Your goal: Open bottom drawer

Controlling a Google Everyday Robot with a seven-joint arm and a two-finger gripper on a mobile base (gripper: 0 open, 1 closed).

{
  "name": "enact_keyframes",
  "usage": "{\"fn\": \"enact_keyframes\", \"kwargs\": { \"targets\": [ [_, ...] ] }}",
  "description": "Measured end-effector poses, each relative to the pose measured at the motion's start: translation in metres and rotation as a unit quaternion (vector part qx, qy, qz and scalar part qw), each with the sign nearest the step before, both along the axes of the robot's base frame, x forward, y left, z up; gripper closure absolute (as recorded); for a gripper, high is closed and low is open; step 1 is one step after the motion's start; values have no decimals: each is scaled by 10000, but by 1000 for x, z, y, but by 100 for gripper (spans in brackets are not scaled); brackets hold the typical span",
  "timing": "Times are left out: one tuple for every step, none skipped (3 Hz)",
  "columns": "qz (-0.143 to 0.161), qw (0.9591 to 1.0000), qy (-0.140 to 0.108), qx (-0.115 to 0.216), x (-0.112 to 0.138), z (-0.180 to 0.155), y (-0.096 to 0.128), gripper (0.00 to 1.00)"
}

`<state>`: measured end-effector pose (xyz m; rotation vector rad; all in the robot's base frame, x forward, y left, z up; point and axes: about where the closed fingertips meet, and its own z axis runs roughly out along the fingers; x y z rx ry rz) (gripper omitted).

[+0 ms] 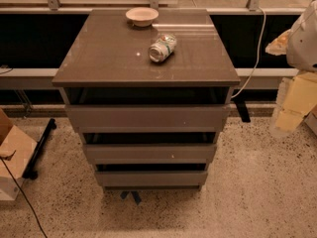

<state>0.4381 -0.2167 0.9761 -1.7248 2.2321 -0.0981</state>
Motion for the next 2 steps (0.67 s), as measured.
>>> {"fn": "enact_keyframes", "kwargs": {
  "targets": [
    [0,10000,0,0,0,0,0,0],
    [96,9999,-137,-29,-1,-9,5,0]
  ]
}}
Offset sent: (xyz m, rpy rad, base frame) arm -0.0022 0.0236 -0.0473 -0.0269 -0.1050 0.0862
